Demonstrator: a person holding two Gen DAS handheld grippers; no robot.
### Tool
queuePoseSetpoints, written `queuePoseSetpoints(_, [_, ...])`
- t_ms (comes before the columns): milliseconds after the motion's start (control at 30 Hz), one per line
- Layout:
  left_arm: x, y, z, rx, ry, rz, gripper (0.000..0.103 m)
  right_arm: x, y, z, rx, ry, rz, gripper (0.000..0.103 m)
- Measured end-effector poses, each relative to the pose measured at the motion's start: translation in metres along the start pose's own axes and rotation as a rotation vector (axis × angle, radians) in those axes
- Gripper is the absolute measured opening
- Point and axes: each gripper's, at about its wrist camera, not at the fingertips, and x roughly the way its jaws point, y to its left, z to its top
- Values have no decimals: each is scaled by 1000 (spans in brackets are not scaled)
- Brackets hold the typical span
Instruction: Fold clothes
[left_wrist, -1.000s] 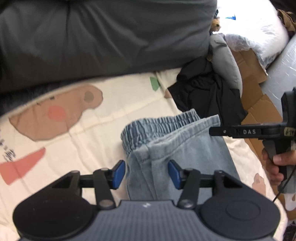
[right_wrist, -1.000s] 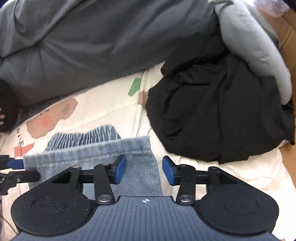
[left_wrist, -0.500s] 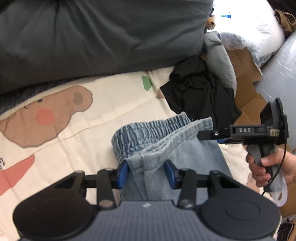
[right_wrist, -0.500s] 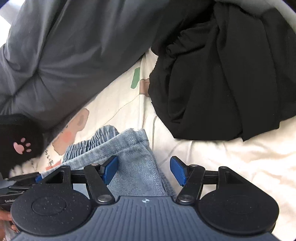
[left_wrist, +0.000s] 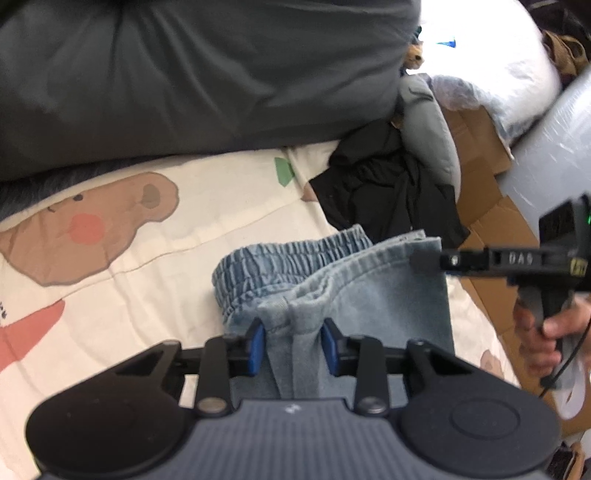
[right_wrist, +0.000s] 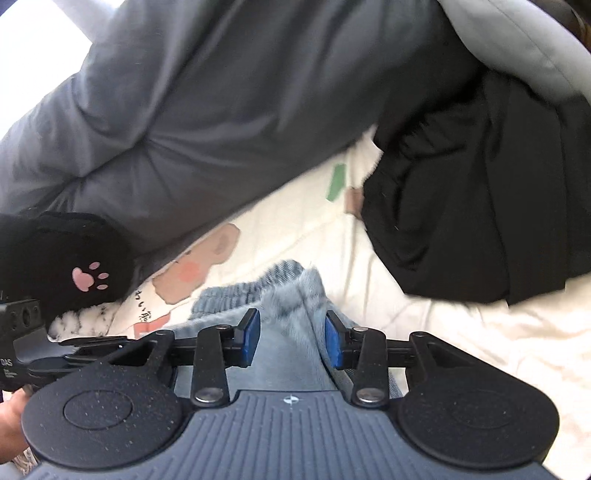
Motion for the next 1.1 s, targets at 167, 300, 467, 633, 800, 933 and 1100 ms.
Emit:
queuePoseSetpoints(167, [-2, 1, 0, -19, -21, 20, 24, 5, 11, 2, -81, 0, -76, 18])
queuePoseSetpoints(300, [-11, -9, 2, 26, -55, 11, 18, 0, 13, 2, -107, -13, -109, 14])
queuePoseSetpoints(467, [-10, -14, 17, 17, -53, -4, 17, -14, 15, 7, -97, -36, -149, 13])
queuePoseSetpoints(633, [-4, -19, 31, 24, -66, -7, 17, -21, 12, 16, -61, -62, -198, 13])
queuePoseSetpoints(800, [10, -7, 36, -14, -41, 19, 17, -9, 15, 22, -75, -40, -242, 13])
queuePoseSetpoints(933, [24, 7, 33, -54, -19, 28, 18, 8, 15, 21, -67, -29, -274, 14])
queuePoseSetpoints(1100, [16, 11, 35, -83, -28, 33, 27, 15, 20, 21, -56, -44, -347, 27])
